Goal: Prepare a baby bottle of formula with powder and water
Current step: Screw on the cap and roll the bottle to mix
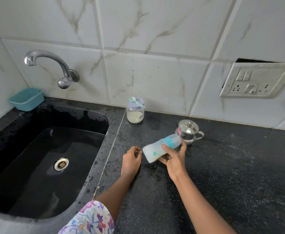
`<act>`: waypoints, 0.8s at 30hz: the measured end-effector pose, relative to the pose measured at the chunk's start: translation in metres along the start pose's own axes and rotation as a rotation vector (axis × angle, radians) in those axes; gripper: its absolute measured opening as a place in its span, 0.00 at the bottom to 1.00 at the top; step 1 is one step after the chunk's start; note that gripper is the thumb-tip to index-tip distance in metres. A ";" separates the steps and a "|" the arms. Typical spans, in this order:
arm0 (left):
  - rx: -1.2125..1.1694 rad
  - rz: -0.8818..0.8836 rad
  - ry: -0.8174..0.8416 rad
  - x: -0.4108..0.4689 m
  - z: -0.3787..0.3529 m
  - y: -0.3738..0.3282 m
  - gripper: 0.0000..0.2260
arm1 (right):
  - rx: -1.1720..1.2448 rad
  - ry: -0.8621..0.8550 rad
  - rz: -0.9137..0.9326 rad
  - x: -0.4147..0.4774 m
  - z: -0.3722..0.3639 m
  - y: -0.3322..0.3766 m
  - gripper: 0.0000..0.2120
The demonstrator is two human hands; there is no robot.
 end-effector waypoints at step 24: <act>0.013 -0.010 -0.008 -0.002 0.002 -0.002 0.07 | -0.020 0.015 -0.005 -0.006 -0.005 -0.003 0.34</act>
Point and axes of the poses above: each hand's wrist, its own x-axis towards the middle knuckle, its own z-axis out of the back of the hand, y = z × x, the point moved 8 cm from there along x, towards the middle knuckle, and after that the axes turned 13 degrees about z, right-handed, at the moved point
